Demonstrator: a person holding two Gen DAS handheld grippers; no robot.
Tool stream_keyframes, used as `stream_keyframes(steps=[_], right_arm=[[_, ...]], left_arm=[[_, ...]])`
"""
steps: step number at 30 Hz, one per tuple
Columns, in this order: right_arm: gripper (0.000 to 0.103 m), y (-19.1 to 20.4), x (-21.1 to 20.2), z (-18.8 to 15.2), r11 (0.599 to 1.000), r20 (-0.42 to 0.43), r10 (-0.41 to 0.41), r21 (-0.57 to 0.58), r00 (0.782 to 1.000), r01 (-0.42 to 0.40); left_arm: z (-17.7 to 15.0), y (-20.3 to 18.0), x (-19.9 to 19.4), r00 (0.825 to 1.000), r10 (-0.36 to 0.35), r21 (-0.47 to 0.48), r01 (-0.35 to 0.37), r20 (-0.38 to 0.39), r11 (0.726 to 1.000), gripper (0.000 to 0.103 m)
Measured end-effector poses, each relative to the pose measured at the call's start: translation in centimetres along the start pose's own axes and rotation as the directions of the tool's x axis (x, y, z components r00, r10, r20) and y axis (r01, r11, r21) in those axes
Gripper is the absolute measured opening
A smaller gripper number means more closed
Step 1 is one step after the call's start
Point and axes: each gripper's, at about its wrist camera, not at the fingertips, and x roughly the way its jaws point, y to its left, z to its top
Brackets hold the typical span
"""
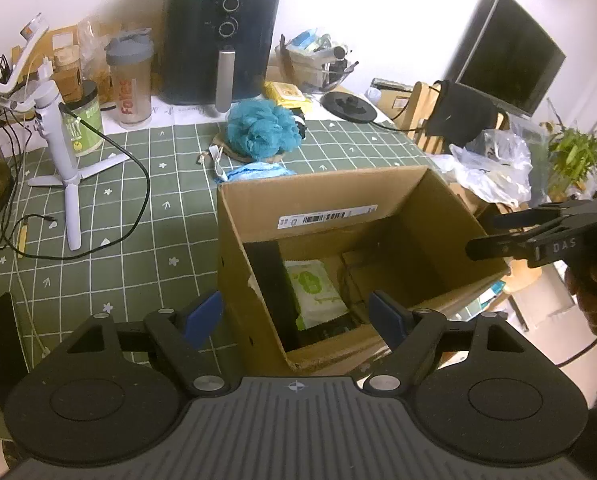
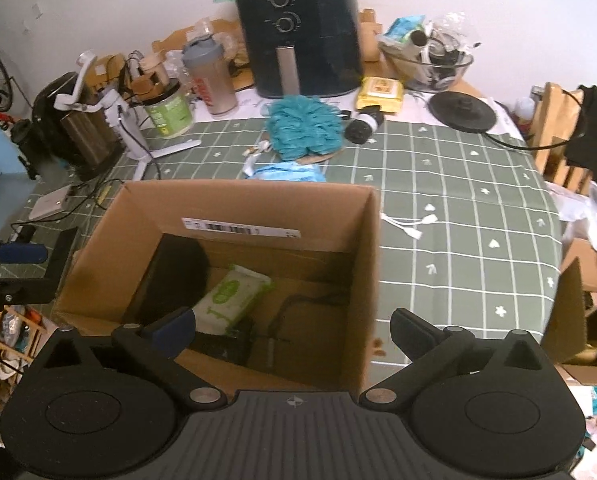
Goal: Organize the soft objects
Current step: 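Withdraw both grippers from the box back over the table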
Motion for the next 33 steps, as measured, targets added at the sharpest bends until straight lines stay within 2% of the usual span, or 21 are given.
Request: stream_keyframes(steps=[12, 20, 23, 26, 33], right_arm=[[0.103, -1.0, -0.4, 0.1, 0.998, 0.024, -0.056, 0.015, 0.998, 0.056], [0.103, -1.9, -0.1, 0.7, 0.992, 0.031, -0.125, 0.009, 0.992, 0.125], [0.103, -2.3, -0.1, 0.9, 0.987, 0.059, -0.161, 0.002, 0.985, 0.162], [0.103, -3.0, 0.0, 1.3, 0.986, 0.102, -0.166, -0.009, 0.981, 0.168], [0.103, -4.9, 0.7, 3.4, 0.982, 0.113, -0.177, -0.047, 0.978, 0.183]], left_arm=[[0.3, 0.2, 0.8, 0.999, 0.002, -0.016, -0.003, -0.035, 1.000, 0.080], [0.9, 0.5, 0.7, 1.000, -0.001, -0.026, 0.000, -0.020, 1.000, 0.080], [1.1, 0.7, 0.7, 1.000, 0.000, -0.032, -0.001, -0.012, 0.999, 0.080], [1.4, 0.8, 0.7, 1.000, 0.006, -0.036, -0.006, -0.003, 0.999, 0.080], [2.7, 1.4, 0.5, 0.999, 0.032, -0.054, -0.030, 0.034, 0.998, 0.080]])
